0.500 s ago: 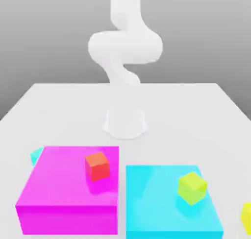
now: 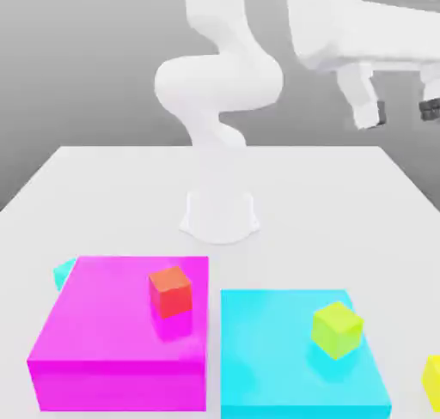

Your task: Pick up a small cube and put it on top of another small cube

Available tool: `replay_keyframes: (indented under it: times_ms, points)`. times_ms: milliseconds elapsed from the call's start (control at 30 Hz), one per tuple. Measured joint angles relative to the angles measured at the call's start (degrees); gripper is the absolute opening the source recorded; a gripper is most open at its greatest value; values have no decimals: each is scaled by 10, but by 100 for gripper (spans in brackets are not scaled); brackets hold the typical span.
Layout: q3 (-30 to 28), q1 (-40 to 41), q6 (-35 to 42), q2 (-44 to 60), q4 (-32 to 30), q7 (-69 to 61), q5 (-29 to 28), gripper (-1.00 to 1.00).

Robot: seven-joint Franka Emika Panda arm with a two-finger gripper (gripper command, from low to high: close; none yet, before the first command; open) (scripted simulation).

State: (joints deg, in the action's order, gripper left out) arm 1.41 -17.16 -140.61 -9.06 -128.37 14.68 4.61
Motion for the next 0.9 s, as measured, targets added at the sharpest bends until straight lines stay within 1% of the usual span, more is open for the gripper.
replay_keyframes:
  times_ms: [100,267,500,633,667,900]
  points:
    - [14,-25,-16,62,6,-45,-3,0]
    - [33,-59,-42,166,15,-110,-24,0]
    - [54,-100,-78,311,29,-172,-90,0]
    - [43,-116,-134,394,44,-169,-112,0]
    - [41,-118,-145,407,47,-168,-114,-100]
    - [41,-118,-144,407,47,-168,-114,-100]
